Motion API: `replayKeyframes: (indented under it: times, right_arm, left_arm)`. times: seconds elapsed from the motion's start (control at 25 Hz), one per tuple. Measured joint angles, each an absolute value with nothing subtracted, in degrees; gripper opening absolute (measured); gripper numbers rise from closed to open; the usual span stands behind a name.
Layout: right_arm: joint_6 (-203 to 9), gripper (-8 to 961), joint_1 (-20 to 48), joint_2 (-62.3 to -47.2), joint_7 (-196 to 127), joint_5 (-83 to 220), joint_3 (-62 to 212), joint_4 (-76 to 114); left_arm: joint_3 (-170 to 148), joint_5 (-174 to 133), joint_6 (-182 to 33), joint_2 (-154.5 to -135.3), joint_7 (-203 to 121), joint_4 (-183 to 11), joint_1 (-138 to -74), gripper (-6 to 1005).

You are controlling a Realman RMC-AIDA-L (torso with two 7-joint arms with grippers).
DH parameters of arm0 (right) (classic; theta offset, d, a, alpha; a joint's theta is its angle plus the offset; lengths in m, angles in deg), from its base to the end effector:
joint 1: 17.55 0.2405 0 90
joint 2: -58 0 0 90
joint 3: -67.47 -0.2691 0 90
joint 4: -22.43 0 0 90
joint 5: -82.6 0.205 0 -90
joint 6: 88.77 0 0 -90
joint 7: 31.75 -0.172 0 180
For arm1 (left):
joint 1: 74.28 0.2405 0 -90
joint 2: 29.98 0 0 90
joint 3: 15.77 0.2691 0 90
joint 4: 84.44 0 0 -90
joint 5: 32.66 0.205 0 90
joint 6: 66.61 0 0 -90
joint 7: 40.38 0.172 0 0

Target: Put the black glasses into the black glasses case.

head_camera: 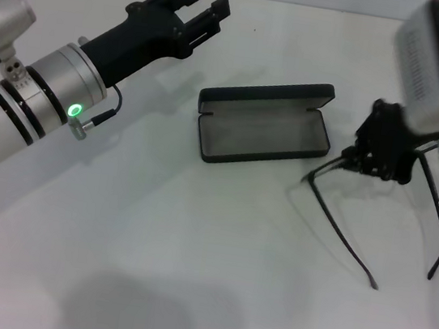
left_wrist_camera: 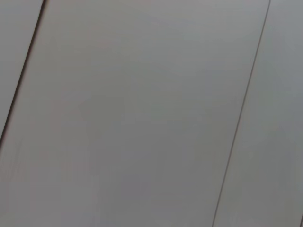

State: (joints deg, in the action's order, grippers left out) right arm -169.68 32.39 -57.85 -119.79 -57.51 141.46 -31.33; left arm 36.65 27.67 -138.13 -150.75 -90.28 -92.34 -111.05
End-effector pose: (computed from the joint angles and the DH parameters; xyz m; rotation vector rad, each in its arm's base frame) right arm 0.1713 0.4150 -0.0494 -2.9458 -0.3891 -0.5125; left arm -0.2308 0.3948 -0.0589 -2.0989 -0.6835 -1.1139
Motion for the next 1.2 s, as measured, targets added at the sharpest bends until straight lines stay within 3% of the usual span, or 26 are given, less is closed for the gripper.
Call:
replayKeyframes:
  times: [0.28,0.44,0.48,0.52,0.64,1.2]
  right_arm:
    - [-172.88,107,25.33,-56.94,-122.35,-43.82,121.59,-32.06]
    - [-174.84,106,24.19,-53.63,-122.03,-32.91,110.24,-20.06]
    - [-174.84,106,24.19,-53.63,-122.03,-32.91,110.24,-20.06]
    - [-174.64,106,23.95,-51.56,-122.01,-27.7,108.5,-13.24]
    - [-174.2,106,23.82,-49.91,-122.71,-24.28,108.13,-6.92]
    - [-173.67,105,24.76,-50.01,-139.9,-26.0,108.92,-4.28]
  left_arm:
    - [36.63,27.67,-139.3,-150.75,-86.73,-92.35,-110.47,574]
    - [36.39,27.67,-139.36,-150.75,-86.37,-92.35,-111.1,556]
    - [36.33,27.67,-139.29,-150.74,-86.52,-92.35,-111.35,552]
    - [36.34,27.68,-139.19,-150.67,-86.74,-92.35,-111.73,547]
    - [37.01,28.22,-139.18,-150.42,-87.65,-92.4,-113.25,542]
    - [48.91,28.11,-148.69,-150.57,-90.24,-95.25,-120.23,541]
